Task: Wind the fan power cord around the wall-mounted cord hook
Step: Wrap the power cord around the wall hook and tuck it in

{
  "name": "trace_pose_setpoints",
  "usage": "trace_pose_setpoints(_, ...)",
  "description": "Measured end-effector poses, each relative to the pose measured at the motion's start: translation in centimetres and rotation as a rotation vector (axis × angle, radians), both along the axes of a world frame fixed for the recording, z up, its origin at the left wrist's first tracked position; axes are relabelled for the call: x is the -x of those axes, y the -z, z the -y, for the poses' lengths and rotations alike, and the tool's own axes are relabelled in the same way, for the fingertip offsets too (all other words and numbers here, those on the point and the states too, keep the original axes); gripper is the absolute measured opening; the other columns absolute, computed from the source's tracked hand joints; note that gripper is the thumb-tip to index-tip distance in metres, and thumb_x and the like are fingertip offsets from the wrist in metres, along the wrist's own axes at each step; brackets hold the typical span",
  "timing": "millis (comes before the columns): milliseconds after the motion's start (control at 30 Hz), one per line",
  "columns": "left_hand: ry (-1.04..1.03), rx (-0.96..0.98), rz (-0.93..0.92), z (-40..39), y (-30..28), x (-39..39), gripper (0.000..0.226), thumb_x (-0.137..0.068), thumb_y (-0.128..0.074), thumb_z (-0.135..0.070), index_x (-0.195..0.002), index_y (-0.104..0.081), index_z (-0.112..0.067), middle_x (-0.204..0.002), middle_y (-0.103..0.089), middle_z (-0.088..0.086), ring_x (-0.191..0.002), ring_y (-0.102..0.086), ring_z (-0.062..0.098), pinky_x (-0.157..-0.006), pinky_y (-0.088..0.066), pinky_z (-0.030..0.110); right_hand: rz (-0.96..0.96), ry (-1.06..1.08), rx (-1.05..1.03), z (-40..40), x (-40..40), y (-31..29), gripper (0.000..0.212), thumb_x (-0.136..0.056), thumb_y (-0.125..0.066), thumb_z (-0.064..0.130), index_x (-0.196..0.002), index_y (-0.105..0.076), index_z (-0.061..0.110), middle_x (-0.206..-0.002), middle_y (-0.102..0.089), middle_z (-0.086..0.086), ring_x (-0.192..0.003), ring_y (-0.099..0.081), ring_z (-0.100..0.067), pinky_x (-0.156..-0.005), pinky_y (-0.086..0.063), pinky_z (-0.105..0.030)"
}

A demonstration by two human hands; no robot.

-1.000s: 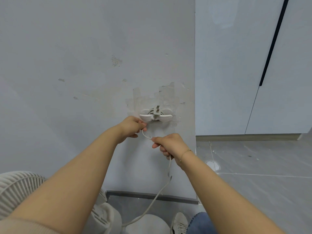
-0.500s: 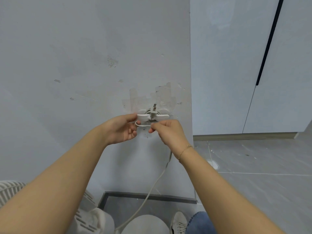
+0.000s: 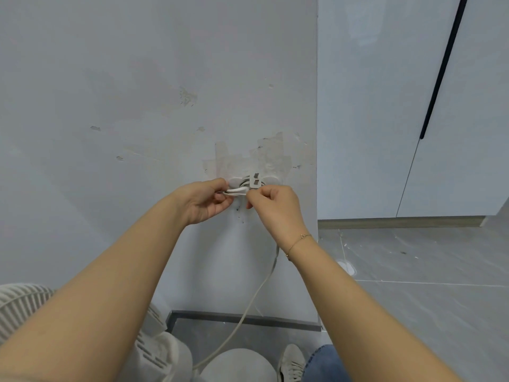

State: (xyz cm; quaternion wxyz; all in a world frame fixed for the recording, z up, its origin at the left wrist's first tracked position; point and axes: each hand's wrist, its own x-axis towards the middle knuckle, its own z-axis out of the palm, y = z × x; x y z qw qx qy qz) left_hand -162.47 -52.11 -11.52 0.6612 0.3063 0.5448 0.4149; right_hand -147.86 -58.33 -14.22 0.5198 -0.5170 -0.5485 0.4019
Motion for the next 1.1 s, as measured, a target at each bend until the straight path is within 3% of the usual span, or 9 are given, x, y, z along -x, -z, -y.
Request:
trace_pose_setpoints(100,0.005,-0.017,-0.066,0.2,-0.1,-0.3,0.024,-0.09,-0.043,0.004,-0.095,-0.065,-0.003,-0.077,-0.046,0.003,-0.04,-0.028,0.005,-0.047,-0.05,0.012,-0.013,-0.008,-0.001,0.1,-0.1,-0.5,0.026,-0.082,-0.055,0.015,-0.057,-0.064,0.015,-0.029,-0.039,0.013,-0.032,-0.037,-0.003,-0.04,-0.025,-0.011)
trace_pose_setpoints(233,-0.083,-0.046,-0.181,-0.3,0.0,-0.3,0.028,-0.086,-0.048,0.004,-0.109,-0.063,-0.003,-0.081,-0.046,0.002,-0.036,-0.039,0.003,-0.044,-0.05,0.013,0.036,-0.009,-0.021,0.1,-0.3,-1.0,0.022,-0.08,-0.057,0.014,-0.06,-0.068,0.013,-0.031,-0.041,0.012,-0.033,-0.037,-0.004,-0.04,-0.025,-0.013)
trace_pose_setpoints(333,-0.113,-0.08,-0.237,-0.1,-0.3,-0.6,0.014,-0.089,-0.051,0.004,-0.082,-0.061,-0.003,-0.074,-0.05,0.003,-0.06,-0.048,0.006,-0.041,-0.05,0.013,0.106,0.01,-0.065,0.0,-0.1,-1.1,0.022,-0.079,-0.058,0.016,-0.061,-0.068,0.008,-0.037,-0.043,0.005,-0.04,-0.036,-0.006,-0.046,-0.029,-0.019)
trace_pose_setpoints(433,-0.116,-0.14,-0.327,0.0,-0.6,-1.0,0.016,-0.088,-0.055,0.005,-0.075,-0.06,-0.003,-0.072,-0.055,0.007,-0.063,-0.052,0.011,-0.044,-0.052,0.012,0.222,0.086,-0.154,-0.1,0.0,-0.9,0.026,-0.081,-0.058,0.024,-0.064,-0.064,0.005,-0.055,-0.051,-0.011,-0.055,-0.041,-0.016,-0.054,-0.036,-0.03)
trace_pose_setpoints(533,-0.115,-0.158,-0.437,0.0,-0.6,-1.0,0.008,-0.085,-0.059,0.004,-0.079,-0.064,-0.001,-0.078,-0.059,0.01,-0.063,-0.056,0.014,-0.049,-0.053,0.013,0.294,0.142,-0.196,-0.1,-0.3,-1.2,0.03,-0.082,-0.06,0.031,-0.065,-0.063,0.007,-0.058,-0.055,-0.007,-0.059,-0.05,-0.025,-0.055,-0.041,-0.033)
trace_pose_setpoints(633,-0.135,-0.222,-0.548,0.1,-0.7,-1.3,0.01,-0.082,-0.061,0.005,-0.091,-0.066,0.004,-0.083,-0.063,0.01,-0.062,-0.059,0.014,-0.053,-0.055,0.014,0.327,0.171,-0.208,-0.2,-0.7,-1.6,0.031,-0.081,-0.063,0.036,-0.068,-0.064,0.008,-0.057,-0.053,-0.001,-0.061,-0.051,-0.023,-0.055,-0.039,-0.032)
trace_pose_setpoints(700,-0.127,-0.288,-0.61,0.4,-0.8,-1.6,0.006,-0.082,-0.062,0.003,-0.078,-0.064,-0.001,-0.076,-0.059,0.007,-0.062,-0.058,0.013,-0.051,-0.053,0.012,0.349,0.182,-0.214,-0.2,-0.9,-1.7,0.03,-0.081,-0.064,0.037,-0.066,-0.062,0.011,-0.054,-0.048,0.005,-0.06,-0.049,-0.019,-0.053,-0.036,-0.028)
trace_pose_setpoints(800,-0.121,-0.393,-0.757,0.3,-0.8,-1.7,0.019,-0.081,-0.063,0.0,-0.065,-0.062,-0.01,-0.073,-0.06,0.006,-0.062,-0.059,0.014,-0.057,-0.056,0.017,0.361,0.186,-0.225,-0.3,-1.2,-1.7,0.03,-0.081,-0.065,0.039,-0.065,-0.062,0.013,-0.053,-0.047,0.005,-0.061,-0.049,-0.019,-0.054,-0.035,-0.028)
trace_pose_setpoints(1100,-0.085,-0.574,-1.007,1.4,-1.0,-1.4,0.015,-0.074,-0.054,-0.015,-0.07,-0.067,-0.009,-0.066,-0.063,0.002,-0.062,-0.057,0.019,-0.061,-0.049,0.029,0.227,0.21,-0.256,-1.0,-1.6,-1.4,0.03,-0.084,-0.063,0.034,-0.063,-0.06,0.013,-0.051,-0.045,0.007,-0.053,-0.041,-0.011,-0.053,-0.033,-0.028)
